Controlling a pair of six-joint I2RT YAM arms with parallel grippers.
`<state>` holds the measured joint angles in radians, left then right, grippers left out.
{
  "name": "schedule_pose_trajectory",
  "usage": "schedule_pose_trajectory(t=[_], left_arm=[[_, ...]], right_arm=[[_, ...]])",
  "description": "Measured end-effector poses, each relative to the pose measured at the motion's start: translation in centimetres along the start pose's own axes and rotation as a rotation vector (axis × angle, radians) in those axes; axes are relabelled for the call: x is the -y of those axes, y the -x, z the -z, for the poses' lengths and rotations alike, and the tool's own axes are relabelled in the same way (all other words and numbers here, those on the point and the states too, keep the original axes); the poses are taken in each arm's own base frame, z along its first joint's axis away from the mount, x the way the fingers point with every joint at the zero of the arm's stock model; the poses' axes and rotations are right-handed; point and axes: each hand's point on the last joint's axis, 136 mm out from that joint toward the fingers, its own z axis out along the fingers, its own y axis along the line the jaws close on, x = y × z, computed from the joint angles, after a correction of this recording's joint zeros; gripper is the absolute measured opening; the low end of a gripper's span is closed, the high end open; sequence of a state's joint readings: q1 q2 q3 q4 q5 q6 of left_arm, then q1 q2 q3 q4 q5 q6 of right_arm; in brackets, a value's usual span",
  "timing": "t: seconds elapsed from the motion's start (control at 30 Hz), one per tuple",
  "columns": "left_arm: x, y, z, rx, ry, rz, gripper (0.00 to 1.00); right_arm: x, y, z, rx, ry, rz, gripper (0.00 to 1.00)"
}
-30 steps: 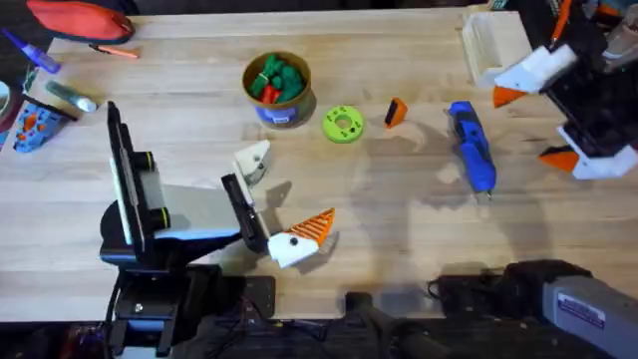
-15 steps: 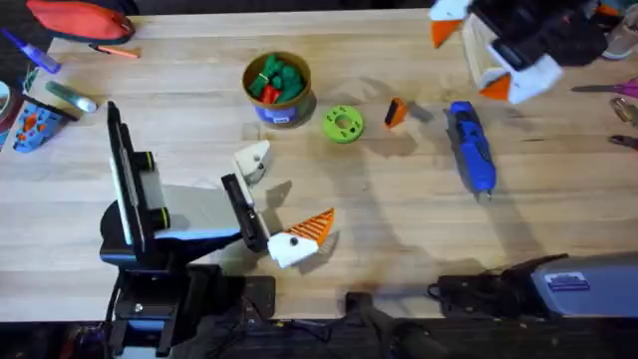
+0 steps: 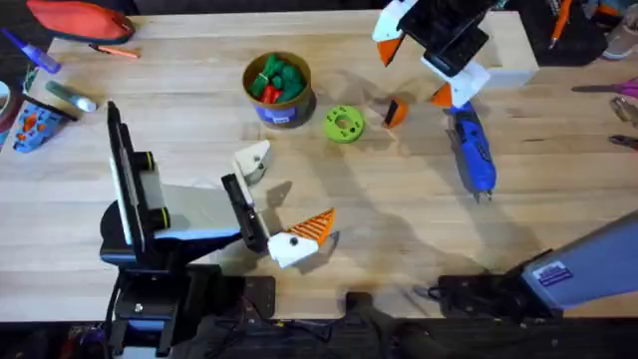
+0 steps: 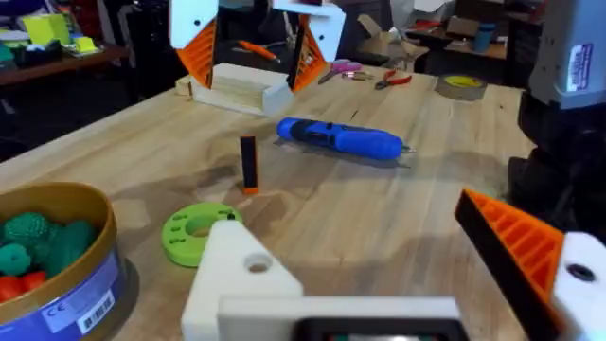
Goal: Pick up the gripper from the table and insert it into the empty holder that is missing its gripper. Then pick up a screw, insert it into the mounting hole, and use the screwdriver to tighten it. Finally, clean up the table by picking up the vegetable and placing it into the bucket.
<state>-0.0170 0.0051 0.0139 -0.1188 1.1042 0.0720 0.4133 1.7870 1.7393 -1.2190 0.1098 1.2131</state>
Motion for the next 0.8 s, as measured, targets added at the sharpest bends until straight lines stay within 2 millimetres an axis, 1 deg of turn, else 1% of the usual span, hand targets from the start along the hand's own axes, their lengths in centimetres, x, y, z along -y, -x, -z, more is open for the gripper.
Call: schedule_pose_trajectory(t=[0.2,0.5,0.53,0.63,0.73,0.8], left_arm=[[0.0,0.0,0.0,0.000,0.000,-0.001,0.986],[0.0,0.0,0.0,0.000,0.000,0.000,0.986],[0.0,0.0,0.0,0.000,0.000,0.000,0.986],[0.0,0.0,0.0,0.000,0.000,0.000,0.986],[0.0,0.0,0.0,0.000,0.000,0.000,0.986],[0.0,0.0,0.0,0.000,0.000,0.000,0.986]], right_arm=[[-0.1,-0.1,-0.3,-0.001,-0.008,-0.037,0.992],[-0.2,-1.0,-3.5,-0.070,-0.072,-0.058,0.992],[-0.3,-1.2,-3.9,-0.092,-0.075,-0.069,0.987],[-0.1,-1.1,-5.3,-0.137,-0.098,-0.096,0.922],[0.1,-1.2,-6.3,-0.153,-0.123,-0.101,0.909],[0.2,-1.2,-6.7,-0.156,-0.133,-0.101,0.901]])
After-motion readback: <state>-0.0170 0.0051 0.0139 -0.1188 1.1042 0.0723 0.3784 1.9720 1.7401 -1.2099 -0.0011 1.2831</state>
